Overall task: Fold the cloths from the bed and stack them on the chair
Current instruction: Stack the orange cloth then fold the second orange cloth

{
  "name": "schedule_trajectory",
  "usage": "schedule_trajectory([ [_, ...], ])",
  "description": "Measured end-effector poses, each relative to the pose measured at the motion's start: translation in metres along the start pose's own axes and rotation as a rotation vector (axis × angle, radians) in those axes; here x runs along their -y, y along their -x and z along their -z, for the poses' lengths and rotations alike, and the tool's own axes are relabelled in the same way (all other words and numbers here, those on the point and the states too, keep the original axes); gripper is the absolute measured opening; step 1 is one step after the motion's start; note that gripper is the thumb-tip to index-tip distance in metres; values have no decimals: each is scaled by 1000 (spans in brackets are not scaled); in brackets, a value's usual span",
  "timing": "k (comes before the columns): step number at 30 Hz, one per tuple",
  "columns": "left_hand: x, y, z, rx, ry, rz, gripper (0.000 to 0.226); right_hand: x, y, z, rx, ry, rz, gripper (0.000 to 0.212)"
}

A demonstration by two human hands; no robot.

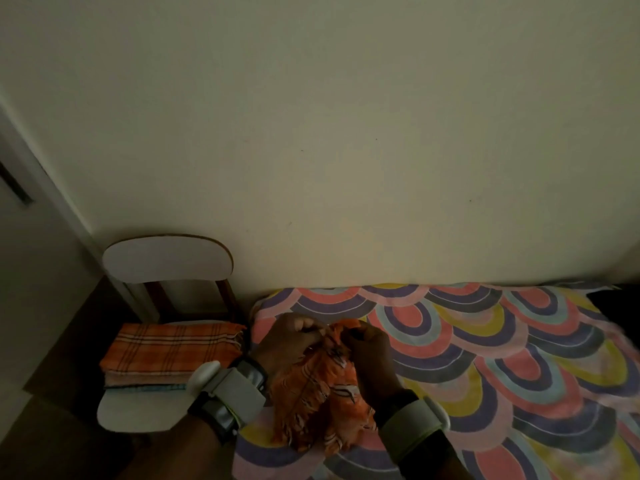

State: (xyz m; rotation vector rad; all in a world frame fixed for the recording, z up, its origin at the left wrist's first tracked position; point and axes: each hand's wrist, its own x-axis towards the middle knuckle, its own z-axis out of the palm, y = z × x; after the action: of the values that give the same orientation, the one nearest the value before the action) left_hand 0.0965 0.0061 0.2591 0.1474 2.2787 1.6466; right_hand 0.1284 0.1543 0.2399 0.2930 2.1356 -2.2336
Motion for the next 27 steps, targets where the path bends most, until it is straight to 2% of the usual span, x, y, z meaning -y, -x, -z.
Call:
schedule_trajectory([
  [2, -3, -1, 6, -69, 9, -65, 22, 10, 4, 7, 66, 11, 43, 31],
  [4, -13, -2, 10, -56, -15, -162, 28, 29, 5, 14, 191, -17, 75, 30],
  [7, -38, -7, 10, 156, -65, -266, 32, 64, -4, 27, 374, -168, 97, 16],
  [9, -61, -12, 12, 241, -151, -341, 33, 91, -14, 35, 436, -246, 127, 10],
  [11, -81, -23, 17, 240, -289, -406, 32, 120, -26, 40, 505, -211, 172, 10],
  [14, -116, -28, 25, 235, -293, -454, 20, 169, -35, 41, 603, -61, 301, 7],
  [16, -136, -27, 29, 226, -310, -499, 20, 200, -40, 41, 619, 31, 360, 11],
  [19, -163, -18, 33, 133, -318, -633, 37, 248, -40, 48, 629, 196, 490, 16],
  [24, -185, -4, 29, -103, -199, -911, 15, 314, -25, 56, 554, 410, 689, 21],
  [27, -189, 3, 18, -242, -131, -935, 20, 334, -20, 60, 436, 469, 782, 15],
])
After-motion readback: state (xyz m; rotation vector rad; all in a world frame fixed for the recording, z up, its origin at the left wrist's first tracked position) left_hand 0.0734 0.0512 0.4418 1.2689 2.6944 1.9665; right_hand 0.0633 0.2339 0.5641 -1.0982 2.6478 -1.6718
